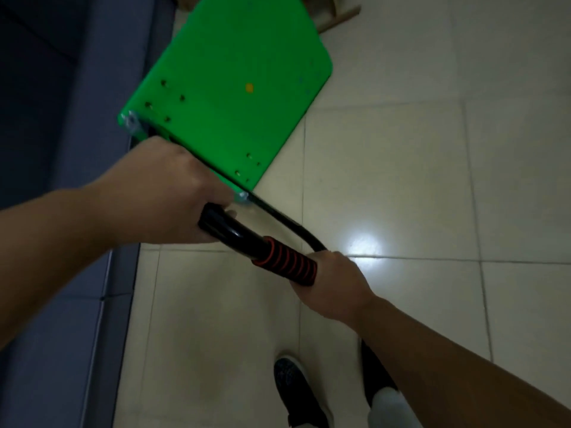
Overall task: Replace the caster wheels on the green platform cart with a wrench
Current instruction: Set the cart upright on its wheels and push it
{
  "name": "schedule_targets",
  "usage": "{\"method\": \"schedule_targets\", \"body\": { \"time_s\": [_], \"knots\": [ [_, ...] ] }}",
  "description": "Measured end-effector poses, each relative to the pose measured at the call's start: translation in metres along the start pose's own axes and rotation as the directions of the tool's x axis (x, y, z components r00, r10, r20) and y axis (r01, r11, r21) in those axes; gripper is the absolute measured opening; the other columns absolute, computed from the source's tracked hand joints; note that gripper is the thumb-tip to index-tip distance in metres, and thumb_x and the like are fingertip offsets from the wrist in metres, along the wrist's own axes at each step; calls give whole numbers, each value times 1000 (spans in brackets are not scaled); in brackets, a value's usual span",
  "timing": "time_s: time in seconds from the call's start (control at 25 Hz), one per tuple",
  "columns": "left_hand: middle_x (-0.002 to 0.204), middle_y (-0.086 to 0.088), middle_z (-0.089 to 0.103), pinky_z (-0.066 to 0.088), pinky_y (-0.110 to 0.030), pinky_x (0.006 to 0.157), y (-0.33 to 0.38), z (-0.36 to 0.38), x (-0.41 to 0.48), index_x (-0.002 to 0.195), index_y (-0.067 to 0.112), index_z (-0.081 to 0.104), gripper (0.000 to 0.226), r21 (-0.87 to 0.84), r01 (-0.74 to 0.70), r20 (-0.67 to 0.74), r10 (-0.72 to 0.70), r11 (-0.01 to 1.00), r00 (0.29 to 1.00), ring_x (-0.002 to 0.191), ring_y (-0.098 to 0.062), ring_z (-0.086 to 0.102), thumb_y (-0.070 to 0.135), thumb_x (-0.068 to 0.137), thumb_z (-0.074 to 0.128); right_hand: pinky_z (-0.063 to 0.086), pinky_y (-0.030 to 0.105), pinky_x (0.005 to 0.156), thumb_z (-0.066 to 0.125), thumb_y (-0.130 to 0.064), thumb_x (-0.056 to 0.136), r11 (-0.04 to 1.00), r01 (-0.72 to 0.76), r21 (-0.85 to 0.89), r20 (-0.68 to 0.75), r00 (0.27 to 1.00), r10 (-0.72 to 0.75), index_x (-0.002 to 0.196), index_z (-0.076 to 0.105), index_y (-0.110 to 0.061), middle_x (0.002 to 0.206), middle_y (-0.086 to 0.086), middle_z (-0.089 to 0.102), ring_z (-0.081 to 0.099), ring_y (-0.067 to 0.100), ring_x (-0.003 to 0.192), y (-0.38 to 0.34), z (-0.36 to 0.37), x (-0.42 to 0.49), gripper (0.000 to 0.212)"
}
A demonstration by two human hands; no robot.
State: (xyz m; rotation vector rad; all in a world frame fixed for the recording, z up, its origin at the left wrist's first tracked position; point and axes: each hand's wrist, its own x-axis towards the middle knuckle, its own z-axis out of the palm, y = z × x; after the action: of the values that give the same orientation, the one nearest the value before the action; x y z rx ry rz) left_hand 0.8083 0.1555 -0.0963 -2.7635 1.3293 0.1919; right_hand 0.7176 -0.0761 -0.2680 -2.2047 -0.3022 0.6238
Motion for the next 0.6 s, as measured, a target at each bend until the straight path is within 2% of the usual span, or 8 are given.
{"method": "schedule_targets", "body": {
  "time_s": [0.16,0.28,0.36,0.48,0.6],
  "knots": [
    [49,1,52,39,-27,43,9,-35,-5,57,20,52,32,-53,146,-50,-149,988,988,42,-27,53,39,81,61,52,31,59,62,-42,85,987,1,-159,53,999,7,61,42,-26,65,-6,58,62,18,64,-22,-61,-22,35],
    [49,0,50,37,-27,43,18,-52,-16,55,18,50,40,-92,231,-193,-245,968,950,41,-28,50,42,87,55,37,25,52,52,-49,83,957,35,-289,74,997,-14,61,36,-27,63,-9,50,56,18,61,-53,-108,-33,35],
    [46,2,42,34,-25,45,24,-68,-24,54,18,47,42,-162,313,-285,-348,936,893,40,-26,43,42,87,56,38,25,55,53,-50,85,930,44,-365,97,995,-9,63,39,-25,65,-6,53,60,22,65,-79,-147,-39,36],
    [51,10,28,33,-23,45,57,-81,-41,53,22,46,34,-329,399,-331,-500,856,800,42,-15,33,38,80,59,42,30,62,55,-52,84,858,13,-514,127,990,61,66,43,-24,68,-4,53,57,26,68,-117,-196,-55,36],
    [49,12,30,24,-17,46,114,-76,-72,53,25,42,31,-479,445,-326,-624,757,711,41,-12,34,38,75,60,43,31,66,53,-56,85,747,64,-661,172,983,68,67,39,-24,69,-5,50,53,27,70,-148,-210,-91,39]
  ]
}}
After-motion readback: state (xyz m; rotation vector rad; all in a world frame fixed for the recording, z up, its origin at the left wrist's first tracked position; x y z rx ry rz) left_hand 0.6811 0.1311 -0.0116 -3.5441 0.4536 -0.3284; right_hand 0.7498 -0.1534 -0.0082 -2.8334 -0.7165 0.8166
